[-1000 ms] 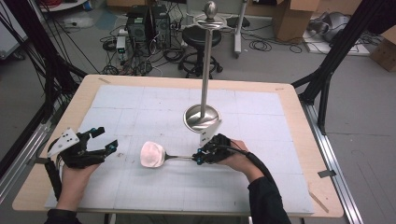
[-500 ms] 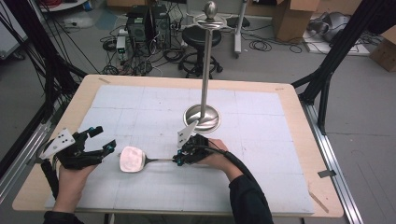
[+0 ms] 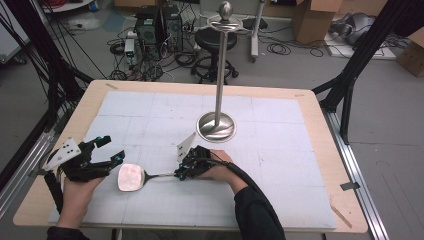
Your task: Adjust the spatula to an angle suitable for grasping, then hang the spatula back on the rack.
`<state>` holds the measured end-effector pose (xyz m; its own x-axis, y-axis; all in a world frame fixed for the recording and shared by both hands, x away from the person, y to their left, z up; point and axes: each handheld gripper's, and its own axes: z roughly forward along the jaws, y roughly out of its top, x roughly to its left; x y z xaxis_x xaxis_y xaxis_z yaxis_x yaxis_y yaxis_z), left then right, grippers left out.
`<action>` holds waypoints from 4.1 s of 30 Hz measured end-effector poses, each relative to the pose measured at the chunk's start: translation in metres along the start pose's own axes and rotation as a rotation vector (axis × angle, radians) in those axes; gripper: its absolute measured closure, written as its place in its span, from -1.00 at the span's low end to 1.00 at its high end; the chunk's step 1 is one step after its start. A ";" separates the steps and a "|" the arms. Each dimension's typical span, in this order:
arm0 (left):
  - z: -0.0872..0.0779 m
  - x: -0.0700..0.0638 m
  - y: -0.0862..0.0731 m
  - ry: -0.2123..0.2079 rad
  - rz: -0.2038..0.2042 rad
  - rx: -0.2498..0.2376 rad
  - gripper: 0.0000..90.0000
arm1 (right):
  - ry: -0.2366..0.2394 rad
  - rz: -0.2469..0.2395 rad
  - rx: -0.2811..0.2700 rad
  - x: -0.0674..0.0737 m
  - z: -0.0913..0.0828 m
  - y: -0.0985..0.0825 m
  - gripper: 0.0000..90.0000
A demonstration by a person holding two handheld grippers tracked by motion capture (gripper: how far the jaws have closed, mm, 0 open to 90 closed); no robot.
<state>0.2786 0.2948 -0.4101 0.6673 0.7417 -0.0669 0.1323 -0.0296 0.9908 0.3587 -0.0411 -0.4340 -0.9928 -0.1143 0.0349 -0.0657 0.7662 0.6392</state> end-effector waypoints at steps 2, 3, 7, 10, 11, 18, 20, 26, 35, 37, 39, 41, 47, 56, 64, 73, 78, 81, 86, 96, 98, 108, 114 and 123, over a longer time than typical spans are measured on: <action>0.000 0.000 0.000 -0.001 -0.001 0.003 -0.51 | -0.002 0.000 -0.002 0.000 -0.001 0.000 0.87; 0.001 0.000 0.000 -0.003 0.000 0.006 -0.51 | -0.003 -0.012 -0.006 0.000 0.000 0.000 0.86; 0.002 -0.002 0.000 -0.007 0.005 0.009 -0.51 | -0.034 -0.012 -0.009 0.001 -0.002 -0.001 0.63; 0.003 -0.002 -0.001 -0.008 0.005 0.009 -0.51 | -0.039 -0.008 -0.017 0.001 -0.007 -0.002 0.53; 0.002 -0.001 -0.001 -0.009 0.006 0.011 -0.51 | -0.053 0.001 -0.023 0.002 -0.010 -0.002 0.45; 0.004 -0.002 -0.001 -0.008 0.009 0.020 -0.52 | -0.137 0.079 -0.125 0.009 -0.043 -0.014 -0.03; 0.004 -0.002 -0.001 -0.004 0.007 0.020 -0.52 | -0.163 0.114 -0.165 0.012 -0.056 -0.023 -0.11; 0.005 -0.003 -0.001 0.016 0.008 0.017 -0.58 | -0.316 0.212 -0.267 0.029 -0.098 -0.061 -0.33; 0.005 -0.003 -0.001 0.029 0.008 0.011 -0.58 | -0.478 0.341 -0.366 0.059 -0.139 -0.121 -0.47; 0.005 -0.003 -0.001 0.025 0.004 0.002 -0.58 | -0.501 0.364 -0.386 0.064 -0.145 -0.133 -0.50; 0.005 -0.003 -0.001 0.020 0.002 -0.005 -0.57 | -0.519 0.382 -0.396 0.069 -0.150 -0.143 -0.51; 0.005 -0.002 -0.001 0.018 0.002 -0.018 -0.57 | -0.551 0.407 -0.401 0.075 -0.156 -0.154 -0.54; 0.009 0.001 -0.001 0.030 -0.028 -0.047 -0.61 | -0.616 0.461 -0.418 0.087 -0.168 -0.177 -0.57; 0.007 0.002 0.000 0.041 -0.039 -0.049 -0.65 | -0.701 0.562 -0.458 0.099 -0.174 -0.208 -0.62; 0.009 0.000 0.002 0.019 -0.024 -0.037 -0.66 | -0.769 0.587 -0.503 0.102 -0.182 -0.213 -0.62; 0.017 -0.006 0.008 -0.053 0.020 -0.041 -0.71 | -0.808 0.599 -0.485 0.104 -0.183 -0.221 -0.61; 0.020 -0.011 0.009 -0.114 0.027 -0.070 -0.73 | -0.835 0.593 -0.490 0.106 -0.187 -0.225 -0.59; 0.020 -0.012 0.011 -0.129 0.029 -0.091 -0.74 | -0.836 0.598 -0.492 0.105 -0.188 -0.227 -0.59; 0.023 -0.015 0.013 -0.169 0.014 -0.105 -0.74 | -0.833 0.591 -0.489 0.105 -0.188 -0.226 -0.58; 0.045 -0.034 0.023 -0.239 0.080 0.040 -0.74 | -0.830 0.586 -0.485 0.105 -0.187 -0.226 -0.58; 0.052 -0.040 0.024 -0.246 0.094 0.103 -0.74 | -0.833 0.582 -0.482 0.104 -0.187 -0.226 -0.58; 0.083 -0.064 0.020 -0.300 0.206 0.311 -0.74 | -0.823 0.583 -0.477 0.105 -0.186 -0.225 -0.57; 0.101 -0.073 0.014 -0.335 0.230 0.404 -0.73 | -0.820 0.578 -0.476 0.104 -0.186 -0.225 -0.57; 0.124 -0.084 0.006 -0.383 0.286 0.543 -0.64 | -0.813 0.579 -0.470 0.104 -0.185 -0.225 -0.57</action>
<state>0.3144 0.1488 -0.4129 0.9272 0.3711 0.0511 0.1928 -0.5897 0.7843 0.2890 -0.3422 -0.4321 -0.6418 0.7667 0.0173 0.3036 0.2334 0.9238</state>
